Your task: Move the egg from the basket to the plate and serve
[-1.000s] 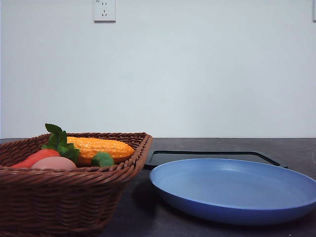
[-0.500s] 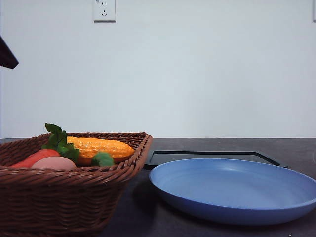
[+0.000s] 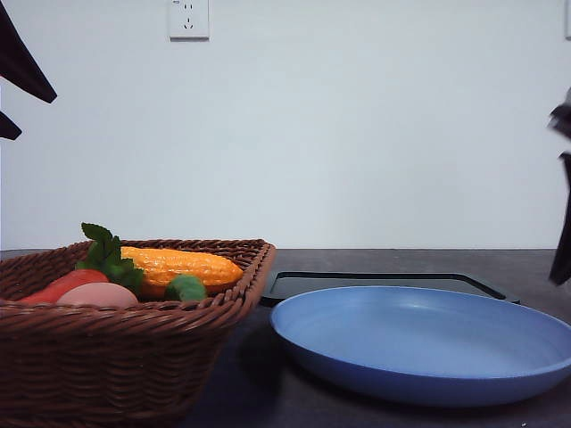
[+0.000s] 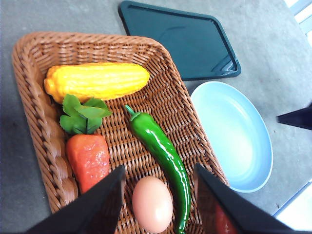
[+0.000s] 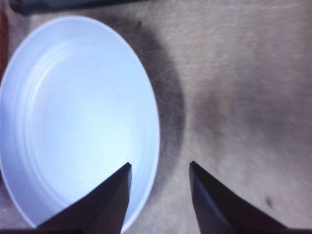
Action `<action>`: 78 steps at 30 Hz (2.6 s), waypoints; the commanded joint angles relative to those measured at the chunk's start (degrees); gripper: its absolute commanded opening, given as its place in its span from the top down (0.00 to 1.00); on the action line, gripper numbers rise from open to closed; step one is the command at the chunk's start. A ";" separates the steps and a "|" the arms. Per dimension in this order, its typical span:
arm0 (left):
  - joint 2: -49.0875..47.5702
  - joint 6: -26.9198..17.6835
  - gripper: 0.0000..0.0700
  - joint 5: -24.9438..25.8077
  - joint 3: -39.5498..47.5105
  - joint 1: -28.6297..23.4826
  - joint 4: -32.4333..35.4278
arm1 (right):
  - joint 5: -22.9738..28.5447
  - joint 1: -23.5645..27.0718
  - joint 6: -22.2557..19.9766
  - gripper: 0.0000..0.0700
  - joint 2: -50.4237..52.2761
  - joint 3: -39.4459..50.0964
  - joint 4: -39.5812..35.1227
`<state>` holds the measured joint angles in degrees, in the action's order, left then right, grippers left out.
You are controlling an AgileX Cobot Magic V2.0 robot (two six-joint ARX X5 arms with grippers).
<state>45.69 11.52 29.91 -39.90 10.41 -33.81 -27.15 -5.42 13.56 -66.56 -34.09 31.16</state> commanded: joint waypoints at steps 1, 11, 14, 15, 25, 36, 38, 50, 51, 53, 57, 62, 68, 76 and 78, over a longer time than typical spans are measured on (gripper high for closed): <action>0.39 -0.31 0.58 0.11 -0.76 0.22 0.30 | -0.41 -1.03 -0.72 0.64 -2.26 -0.63 -1.32; 0.39 -0.31 0.58 0.09 -0.76 0.22 -1.34 | -0.44 -4.38 1.44 0.77 -10.47 -0.63 -7.27; 0.39 -0.31 0.58 0.09 -0.76 0.22 -1.61 | -0.40 -4.38 1.42 0.88 -10.68 -0.63 -7.97; 0.39 -0.33 0.58 0.09 -0.76 0.22 -1.75 | -0.41 -4.37 1.42 0.93 -10.53 -0.63 -8.09; 0.39 -1.86 0.48 0.02 -0.77 2.51 -5.94 | -0.29 -4.31 1.42 1.00 -4.02 -0.63 -4.91; 2.42 -0.26 0.48 -7.97 -0.87 14.32 -5.91 | 2.16 -1.80 1.54 1.00 9.73 -1.23 1.04; 3.79 -0.07 0.48 -10.47 -0.89 17.05 -5.88 | 2.12 -1.14 1.55 1.00 11.52 -1.66 2.32; 16.47 0.10 0.48 -22.96 -1.00 28.72 -2.06 | 2.09 0.06 1.05 1.00 17.34 -7.69 8.23; 17.62 0.10 0.48 -23.08 -1.06 28.96 -1.38 | 2.09 0.06 0.96 1.00 17.56 -8.30 8.80; 19.72 0.10 0.48 -23.85 -1.43 29.27 -0.66 | 2.05 0.06 0.76 1.00 17.77 -9.24 9.46; 24.08 -0.72 0.48 -25.88 -3.51 29.41 -0.68 | 2.01 0.06 0.72 1.00 18.38 -10.30 10.10; 29.39 -1.91 0.48 -25.92 -6.32 29.43 -1.16 | 1.68 0.06 0.56 1.00 18.71 -10.38 10.68; 33.92 -1.89 0.48 -25.88 -7.24 29.77 -1.97 | 1.68 0.06 0.45 1.00 18.85 -10.38 10.97; 35.21 -2.06 0.49 -25.90 -7.30 30.01 -1.74 | 1.68 0.06 0.29 1.00 18.83 -10.38 10.97; 35.21 -2.06 0.49 -25.92 -7.30 30.01 -1.21 | 1.68 0.06 0.29 1.00 18.83 -10.38 10.97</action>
<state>80.03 10.00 4.25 -46.09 39.86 -35.51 -25.10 -5.28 14.27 -47.66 -43.40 42.68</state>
